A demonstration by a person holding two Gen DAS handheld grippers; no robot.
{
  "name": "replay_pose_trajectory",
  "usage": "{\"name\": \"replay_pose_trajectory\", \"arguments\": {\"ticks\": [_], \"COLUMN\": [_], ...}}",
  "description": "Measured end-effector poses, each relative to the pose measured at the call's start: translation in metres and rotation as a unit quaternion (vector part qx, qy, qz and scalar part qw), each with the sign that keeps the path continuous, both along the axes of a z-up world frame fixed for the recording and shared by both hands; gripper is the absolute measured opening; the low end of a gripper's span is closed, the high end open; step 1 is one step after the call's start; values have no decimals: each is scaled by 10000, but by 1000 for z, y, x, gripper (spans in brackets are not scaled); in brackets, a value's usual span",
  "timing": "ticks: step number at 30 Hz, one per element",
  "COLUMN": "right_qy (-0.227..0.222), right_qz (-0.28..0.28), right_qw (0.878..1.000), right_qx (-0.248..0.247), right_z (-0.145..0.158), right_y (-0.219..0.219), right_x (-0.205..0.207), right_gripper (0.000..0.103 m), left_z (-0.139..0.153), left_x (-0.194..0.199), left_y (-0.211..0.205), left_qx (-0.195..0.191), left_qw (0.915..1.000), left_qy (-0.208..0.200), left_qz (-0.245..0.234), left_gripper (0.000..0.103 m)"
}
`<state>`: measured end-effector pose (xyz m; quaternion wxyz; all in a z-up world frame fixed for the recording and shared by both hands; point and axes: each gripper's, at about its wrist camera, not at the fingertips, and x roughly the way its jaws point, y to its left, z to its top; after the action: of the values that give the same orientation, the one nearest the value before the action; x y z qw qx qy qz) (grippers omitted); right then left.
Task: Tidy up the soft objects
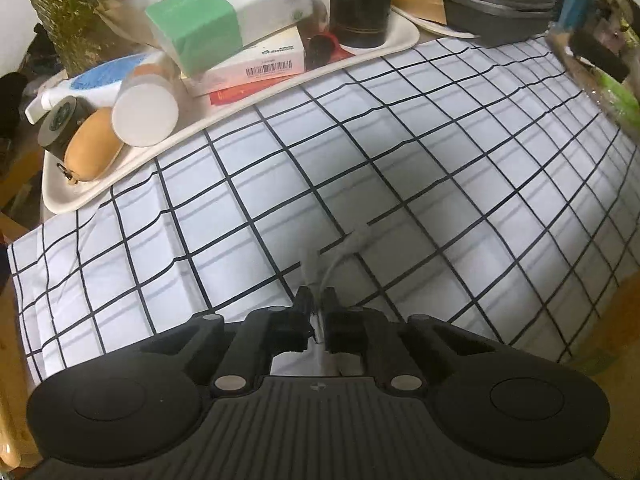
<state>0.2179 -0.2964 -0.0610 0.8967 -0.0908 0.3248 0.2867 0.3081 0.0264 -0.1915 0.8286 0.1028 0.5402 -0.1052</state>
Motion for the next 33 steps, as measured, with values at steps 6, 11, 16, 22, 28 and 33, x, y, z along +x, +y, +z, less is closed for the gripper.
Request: {"name": "replay_pose_trajectory", "arguments": {"ticks": [6, 11, 16, 22, 28, 33], "right_qy": [-47, -60, -80, -128, -240, -323], "right_qz": [50, 38, 8, 92, 184, 174], "right_qw": [10000, 10000, 10000, 9999, 9995, 9993], "right_qx": [-35, -19, 35, 31, -18, -34], "right_z": [0, 0, 2, 4, 6, 8], "right_y": [2, 1, 0, 2, 4, 5], "right_x": [-2, -2, -3, -7, -15, -20], "right_gripper": [103, 103, 103, 103, 103, 103], "left_z": [6, 37, 80, 127, 167, 191], "left_x": [-3, -12, -30, -61, -95, -122], "left_y": [-3, 1, -4, -18, -39, -51], "left_qx": [216, 118, 216, 218, 227, 113], "left_qw": [9996, 9987, 9958, 9903, 9849, 9833], "left_qy": [-183, -479, -873, -1306, -1593, -1678], "left_qz": [-90, -102, -190, -409, -646, -696], "left_gripper": [4, 4, 4, 4, 4, 2]}}
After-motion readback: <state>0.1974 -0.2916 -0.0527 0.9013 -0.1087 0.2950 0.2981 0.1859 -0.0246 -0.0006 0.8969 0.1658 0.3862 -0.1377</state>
